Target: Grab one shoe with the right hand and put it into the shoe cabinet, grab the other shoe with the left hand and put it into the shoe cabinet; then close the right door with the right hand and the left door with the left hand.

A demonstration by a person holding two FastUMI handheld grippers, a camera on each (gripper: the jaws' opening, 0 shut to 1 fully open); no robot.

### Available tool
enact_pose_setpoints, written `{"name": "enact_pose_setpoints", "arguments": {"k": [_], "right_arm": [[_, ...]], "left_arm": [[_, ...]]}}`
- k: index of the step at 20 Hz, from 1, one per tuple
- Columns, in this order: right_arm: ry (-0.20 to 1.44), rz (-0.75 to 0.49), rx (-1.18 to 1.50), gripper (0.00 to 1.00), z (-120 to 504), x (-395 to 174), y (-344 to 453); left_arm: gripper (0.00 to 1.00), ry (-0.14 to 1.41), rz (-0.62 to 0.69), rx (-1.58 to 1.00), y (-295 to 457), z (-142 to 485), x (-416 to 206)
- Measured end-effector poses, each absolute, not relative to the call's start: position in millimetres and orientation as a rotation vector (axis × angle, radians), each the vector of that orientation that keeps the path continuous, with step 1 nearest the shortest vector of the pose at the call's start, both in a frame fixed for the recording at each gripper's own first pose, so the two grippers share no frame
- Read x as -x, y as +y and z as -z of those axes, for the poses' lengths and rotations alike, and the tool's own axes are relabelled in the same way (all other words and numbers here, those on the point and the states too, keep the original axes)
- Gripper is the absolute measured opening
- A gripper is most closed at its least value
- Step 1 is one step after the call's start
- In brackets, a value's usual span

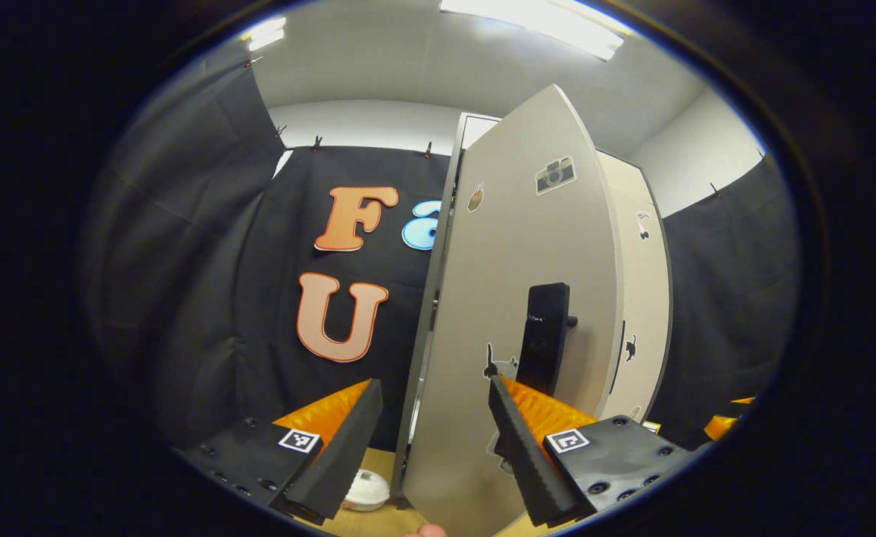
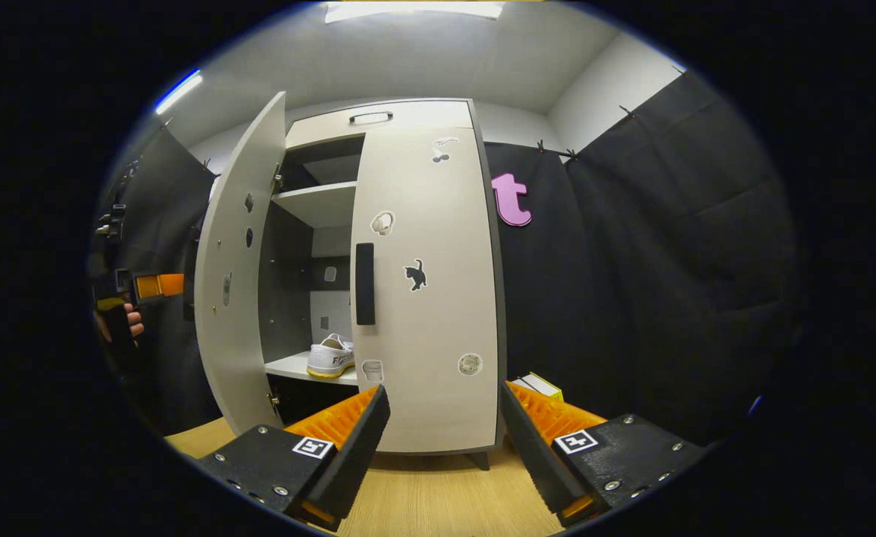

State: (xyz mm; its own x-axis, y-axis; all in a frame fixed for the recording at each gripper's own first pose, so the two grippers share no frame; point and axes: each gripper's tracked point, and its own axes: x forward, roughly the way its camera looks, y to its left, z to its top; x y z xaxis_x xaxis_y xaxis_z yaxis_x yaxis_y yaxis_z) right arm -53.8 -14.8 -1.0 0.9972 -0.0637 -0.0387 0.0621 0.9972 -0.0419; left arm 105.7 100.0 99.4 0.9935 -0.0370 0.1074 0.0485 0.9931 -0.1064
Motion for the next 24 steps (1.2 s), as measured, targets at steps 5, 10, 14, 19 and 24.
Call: {"name": "enact_pose_setpoints", "arguments": {"k": [5, 10, 14, 19, 24], "right_arm": [[0.03, 0.093, 0.038, 0.92, -6.5, 58.6, -25.3], [0.026, 0.115, 0.035, 0.92, -9.0, 59.5, -33.8], [0.028, 0.119, 0.03, 0.92, -8.8, 59.5, -36.9], [0.027, 0.126, 0.039, 0.92, -7.4, 59.9, -41.2], [0.025, 0.138, 0.047, 0.92, -7.0, 59.8, -48.1]], "left_arm": [[0.9, -0.117, 0.106, 0.119, 67.7, -103.9, -129.0], [0.96, -0.116, 0.188, 0.137, 23.6, -102.1, -142.6], [0.96, -0.092, 0.239, 0.136, -3.5, -96.4, -153.0], [0.96, -0.034, 0.261, 0.117, -25.7, -75.3, -168.6], [0.96, -0.023, 0.253, 0.12, -36.8, -69.3, -184.6]]}}
